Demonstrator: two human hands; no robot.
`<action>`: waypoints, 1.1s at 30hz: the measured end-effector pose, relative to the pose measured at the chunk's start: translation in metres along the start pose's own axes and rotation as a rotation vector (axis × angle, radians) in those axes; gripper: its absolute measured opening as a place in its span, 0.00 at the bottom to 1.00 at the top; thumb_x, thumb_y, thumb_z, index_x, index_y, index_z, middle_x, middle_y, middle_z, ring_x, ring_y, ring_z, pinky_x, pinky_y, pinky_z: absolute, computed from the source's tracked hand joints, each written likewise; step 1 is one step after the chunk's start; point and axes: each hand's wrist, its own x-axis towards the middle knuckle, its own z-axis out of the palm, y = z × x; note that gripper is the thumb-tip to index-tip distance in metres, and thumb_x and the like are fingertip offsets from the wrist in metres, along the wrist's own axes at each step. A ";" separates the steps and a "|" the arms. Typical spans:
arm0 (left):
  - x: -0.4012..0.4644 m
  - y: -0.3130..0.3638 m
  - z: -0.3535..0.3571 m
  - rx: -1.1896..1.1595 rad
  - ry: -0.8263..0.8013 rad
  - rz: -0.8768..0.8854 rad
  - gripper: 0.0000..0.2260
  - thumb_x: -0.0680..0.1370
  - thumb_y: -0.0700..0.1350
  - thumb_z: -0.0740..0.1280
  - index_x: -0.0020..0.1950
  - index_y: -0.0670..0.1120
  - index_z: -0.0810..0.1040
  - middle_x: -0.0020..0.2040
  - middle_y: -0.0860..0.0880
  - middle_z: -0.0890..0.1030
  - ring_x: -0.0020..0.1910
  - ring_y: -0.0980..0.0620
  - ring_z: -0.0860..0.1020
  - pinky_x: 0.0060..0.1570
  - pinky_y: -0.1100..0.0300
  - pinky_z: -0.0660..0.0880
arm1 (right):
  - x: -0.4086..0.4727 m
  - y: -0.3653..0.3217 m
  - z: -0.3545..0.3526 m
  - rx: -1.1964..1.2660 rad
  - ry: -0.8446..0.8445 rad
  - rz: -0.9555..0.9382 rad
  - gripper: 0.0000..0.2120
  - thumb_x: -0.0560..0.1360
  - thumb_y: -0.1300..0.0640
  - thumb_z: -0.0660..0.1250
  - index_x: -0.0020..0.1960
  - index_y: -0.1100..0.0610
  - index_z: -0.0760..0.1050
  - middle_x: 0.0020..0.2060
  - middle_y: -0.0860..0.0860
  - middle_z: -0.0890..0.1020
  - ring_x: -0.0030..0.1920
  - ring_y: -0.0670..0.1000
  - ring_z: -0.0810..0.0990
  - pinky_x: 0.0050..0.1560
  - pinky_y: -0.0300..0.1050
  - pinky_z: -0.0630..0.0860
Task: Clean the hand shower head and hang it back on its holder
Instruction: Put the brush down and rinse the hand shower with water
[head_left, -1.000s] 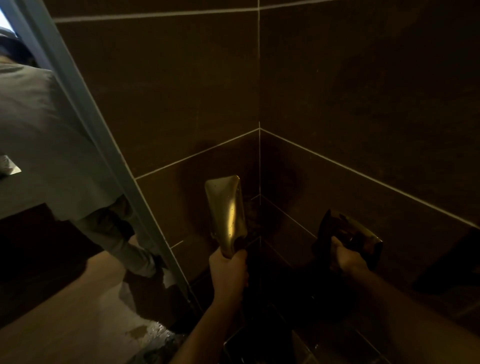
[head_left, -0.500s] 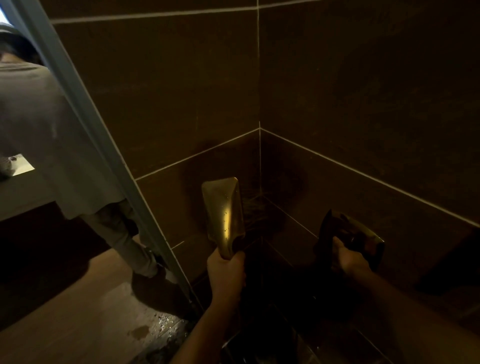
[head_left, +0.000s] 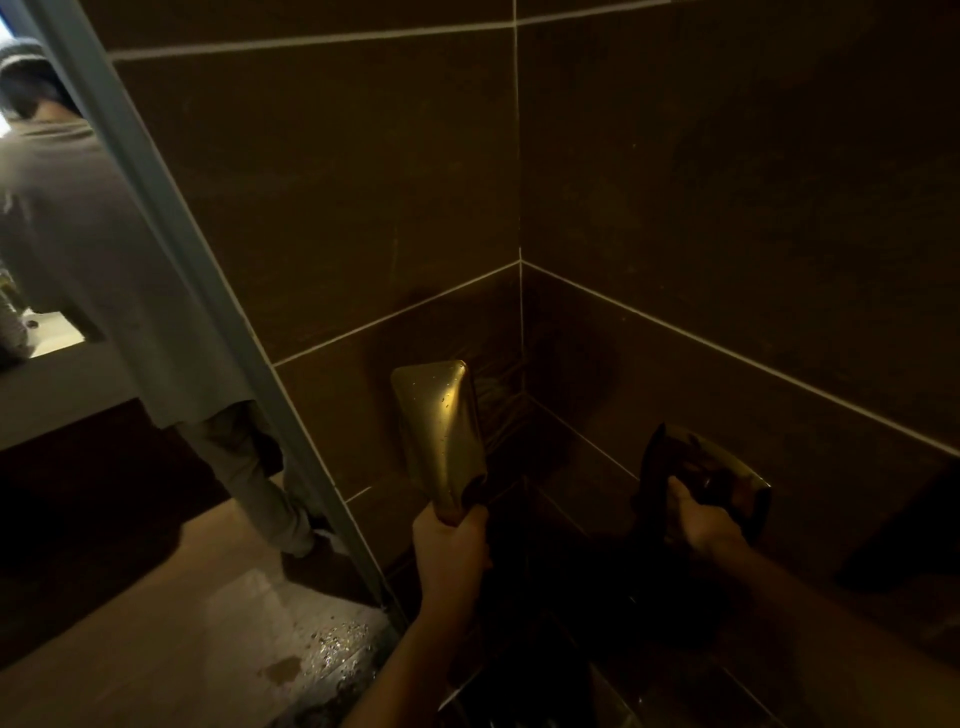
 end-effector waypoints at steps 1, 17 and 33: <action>0.000 0.000 0.000 -0.002 -0.001 -0.003 0.07 0.78 0.31 0.65 0.42 0.40 0.72 0.30 0.45 0.72 0.25 0.52 0.72 0.23 0.61 0.71 | -0.003 -0.001 -0.001 -0.019 0.006 -0.016 0.34 0.77 0.33 0.55 0.65 0.61 0.75 0.35 0.53 0.75 0.32 0.51 0.74 0.32 0.45 0.71; 0.001 -0.004 0.005 -0.041 -0.017 -0.077 0.07 0.77 0.32 0.68 0.42 0.40 0.73 0.26 0.48 0.73 0.22 0.53 0.71 0.22 0.61 0.70 | 0.011 0.011 0.008 -0.175 0.076 -0.105 0.38 0.76 0.32 0.50 0.62 0.64 0.77 0.46 0.59 0.81 0.36 0.52 0.73 0.52 0.54 0.77; 0.005 0.000 0.008 -0.041 -0.064 -0.118 0.07 0.77 0.31 0.66 0.43 0.41 0.73 0.29 0.46 0.72 0.24 0.52 0.70 0.22 0.61 0.70 | 0.031 0.070 0.037 0.230 -0.109 -0.130 0.38 0.70 0.39 0.69 0.73 0.58 0.66 0.68 0.58 0.73 0.65 0.62 0.75 0.64 0.60 0.72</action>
